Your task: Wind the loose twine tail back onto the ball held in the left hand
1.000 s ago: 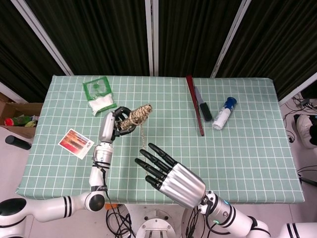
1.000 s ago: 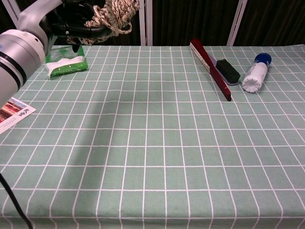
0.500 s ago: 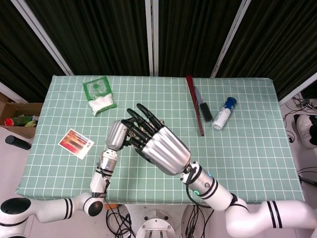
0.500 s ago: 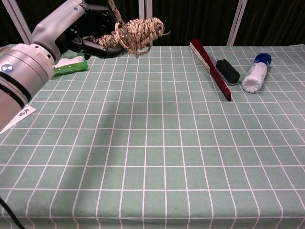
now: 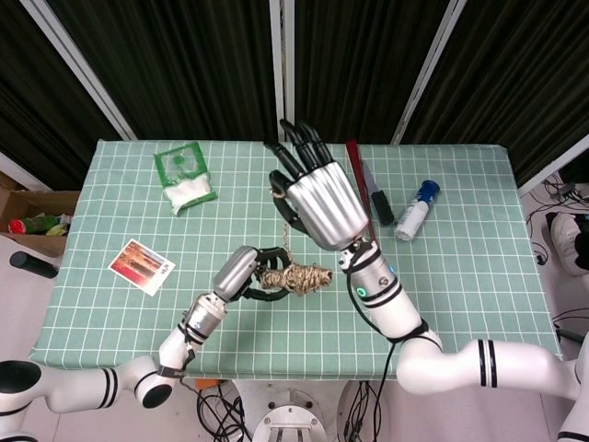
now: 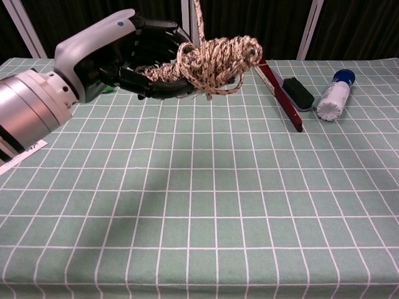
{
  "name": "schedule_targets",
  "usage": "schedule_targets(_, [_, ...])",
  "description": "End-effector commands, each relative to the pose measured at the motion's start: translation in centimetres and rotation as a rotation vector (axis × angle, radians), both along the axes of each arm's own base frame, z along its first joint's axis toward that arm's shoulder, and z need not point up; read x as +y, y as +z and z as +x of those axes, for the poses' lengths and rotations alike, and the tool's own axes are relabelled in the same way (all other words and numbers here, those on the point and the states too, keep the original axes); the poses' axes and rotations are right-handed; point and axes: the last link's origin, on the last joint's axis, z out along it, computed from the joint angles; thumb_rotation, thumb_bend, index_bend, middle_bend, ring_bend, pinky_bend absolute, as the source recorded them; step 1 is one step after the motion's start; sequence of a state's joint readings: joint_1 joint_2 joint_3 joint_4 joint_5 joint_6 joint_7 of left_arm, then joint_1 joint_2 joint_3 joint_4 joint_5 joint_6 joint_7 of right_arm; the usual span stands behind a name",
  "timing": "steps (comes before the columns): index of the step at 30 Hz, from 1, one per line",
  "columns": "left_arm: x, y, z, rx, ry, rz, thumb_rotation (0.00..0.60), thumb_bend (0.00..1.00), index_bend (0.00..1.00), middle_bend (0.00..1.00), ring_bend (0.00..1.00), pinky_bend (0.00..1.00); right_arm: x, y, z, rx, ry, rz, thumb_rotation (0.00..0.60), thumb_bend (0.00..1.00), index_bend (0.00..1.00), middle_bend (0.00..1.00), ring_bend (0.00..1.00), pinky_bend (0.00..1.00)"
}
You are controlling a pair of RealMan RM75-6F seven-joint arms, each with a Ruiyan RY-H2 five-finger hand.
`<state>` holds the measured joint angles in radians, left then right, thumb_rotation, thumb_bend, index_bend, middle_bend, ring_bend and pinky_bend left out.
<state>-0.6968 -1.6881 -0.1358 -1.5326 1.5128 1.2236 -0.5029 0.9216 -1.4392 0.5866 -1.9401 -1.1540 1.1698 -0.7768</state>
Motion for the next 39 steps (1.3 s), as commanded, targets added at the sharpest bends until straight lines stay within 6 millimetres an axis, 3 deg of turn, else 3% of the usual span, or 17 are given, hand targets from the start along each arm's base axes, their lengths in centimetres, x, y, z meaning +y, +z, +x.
schedule_targets(1, [-1.1,1.3,0.8,-0.158,-0.009,-0.235,0.6,0.43,0.77,0.76,0.66,0.78,-0.8,0.4,-1.9,-0.008,-0.058,-0.002,0.6,0.51,0.99,0.24,0.0,0.0])
schedule_targets(13, [-1.0,2.6,1.3,-0.415,-0.01,-0.551,0.6,0.43,0.77,0.76,0.66,0.78,-0.7,0.6,-7.2,0.017,-0.111,0.016,0.6,0.51,0.99,0.24,0.0,0.0])
schedule_targets(18, [-1.6,2.8,1.8,-0.371,-0.088,-0.569,0.6,0.43,0.78,0.77,0.66,0.78,-1.0,0.1,-7.4,0.009,-0.111,0.034,0.6,0.51,0.99,0.24,0.0,0.0])
schedule_targets(24, [-2.6,4.1,2.6,-0.516,-0.15,-0.747,0.6,0.43,0.78,0.77,0.66,0.78,-1.1,-1.1,-7.6,0.016,-0.114,0.07,0.6,0.51,0.99,0.24,0.0,0.0])
schedule_targets(31, [-2.0,5.5,2.3,-0.64,-0.173,-0.838,0.6,0.43,0.78,0.77,0.66,0.79,-0.3,-2.4,-8.7,0.039,-0.102,0.105,0.6,0.51,0.99,0.24,0.0,0.0])
schedule_targets(39, [-0.8,6.1,1.5,-0.775,-0.085,-0.834,0.6,0.43,0.78,0.78,0.67,0.79,1.2,-3.2,-10.7,0.049,-0.098,0.135,0.6,0.51,1.0,0.24,0.0,0.0])
